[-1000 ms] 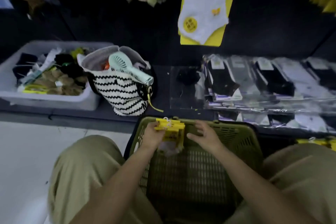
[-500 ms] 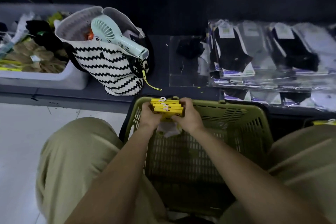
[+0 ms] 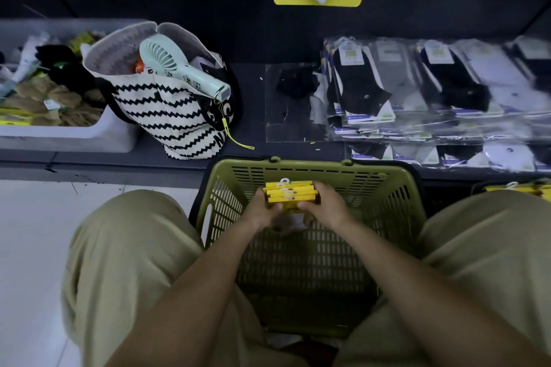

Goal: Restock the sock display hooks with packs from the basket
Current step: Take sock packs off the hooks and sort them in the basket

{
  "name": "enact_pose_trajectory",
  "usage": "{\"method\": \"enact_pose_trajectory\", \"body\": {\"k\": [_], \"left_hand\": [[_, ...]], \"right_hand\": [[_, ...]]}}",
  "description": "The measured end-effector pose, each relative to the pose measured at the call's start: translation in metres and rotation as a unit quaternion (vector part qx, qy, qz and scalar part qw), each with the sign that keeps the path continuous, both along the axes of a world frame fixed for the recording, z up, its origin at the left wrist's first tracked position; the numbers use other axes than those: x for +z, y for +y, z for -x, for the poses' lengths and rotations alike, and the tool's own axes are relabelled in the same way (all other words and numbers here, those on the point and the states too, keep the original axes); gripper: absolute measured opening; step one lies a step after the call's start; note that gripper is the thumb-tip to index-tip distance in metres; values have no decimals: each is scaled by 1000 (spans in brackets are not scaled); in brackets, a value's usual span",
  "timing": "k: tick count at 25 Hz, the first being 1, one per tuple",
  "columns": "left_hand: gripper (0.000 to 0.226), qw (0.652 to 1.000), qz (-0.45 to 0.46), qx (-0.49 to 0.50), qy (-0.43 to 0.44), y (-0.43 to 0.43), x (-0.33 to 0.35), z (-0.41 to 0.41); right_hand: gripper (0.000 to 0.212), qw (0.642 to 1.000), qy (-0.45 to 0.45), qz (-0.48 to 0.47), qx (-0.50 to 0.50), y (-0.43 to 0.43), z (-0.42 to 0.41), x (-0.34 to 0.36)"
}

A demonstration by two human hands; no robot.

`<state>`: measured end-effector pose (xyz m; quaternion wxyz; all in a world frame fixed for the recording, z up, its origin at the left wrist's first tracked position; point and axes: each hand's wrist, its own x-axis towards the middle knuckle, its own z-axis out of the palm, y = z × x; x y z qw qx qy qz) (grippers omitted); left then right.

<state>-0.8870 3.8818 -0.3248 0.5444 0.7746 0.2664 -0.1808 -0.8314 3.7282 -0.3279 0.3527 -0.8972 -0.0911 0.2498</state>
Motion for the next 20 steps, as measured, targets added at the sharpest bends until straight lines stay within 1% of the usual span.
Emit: {"method": "enact_pose_trajectory", "body": {"k": [2, 3, 6, 7, 8, 10, 11, 12, 14, 15, 16, 18, 20], "left_hand": [[46, 998, 8, 6, -58, 0, 27, -6], [44, 994, 20, 8, -104, 0, 47, -11], [37, 972, 47, 10, -231, 1, 111, -27], [35, 965, 54, 6, -258, 0, 130, -30], [32, 958, 57, -1, -281, -3, 149, -35], [24, 945, 67, -8, -319, -11, 182, -42], [21, 938, 76, -5, -338, -15, 196, -46], [23, 931, 88, 0, -354, -18, 209, -49], [41, 916, 113, 1, -384, -24, 235, -55], [51, 908, 127, 0, -399, -25, 248, -58], [55, 899, 141, 2, -415, -24, 261, -61], [46, 881, 157, 9, -447, -19, 284, -66], [37, 867, 152, 5, -474, -13, 305, -71]], "right_hand": [[41, 997, -17, -78, -17, -6, -9, 27], [35, 991, -32, -126, -22, -9, -15, 49], [16, 971, -62, -232, -12, -14, -32, 119], [14, 965, -74, -253, -13, -15, -34, 138], [18, 957, -93, -274, -16, -16, -36, 159], [26, 942, -119, -310, -53, -21, -41, 188], [35, 932, -125, -331, -86, -24, -44, 202], [39, 920, -131, -349, -117, -26, -46, 215], [35, 905, -168, -361, -147, -29, -52, 244], [32, 902, -184, -363, -146, -29, -55, 258], [28, 896, -198, -372, -139, -28, -57, 273], [19, 887, -228, -385, -118, -26, -61, 300], [13, 883, -258, -379, -97, -25, -66, 322]]}}
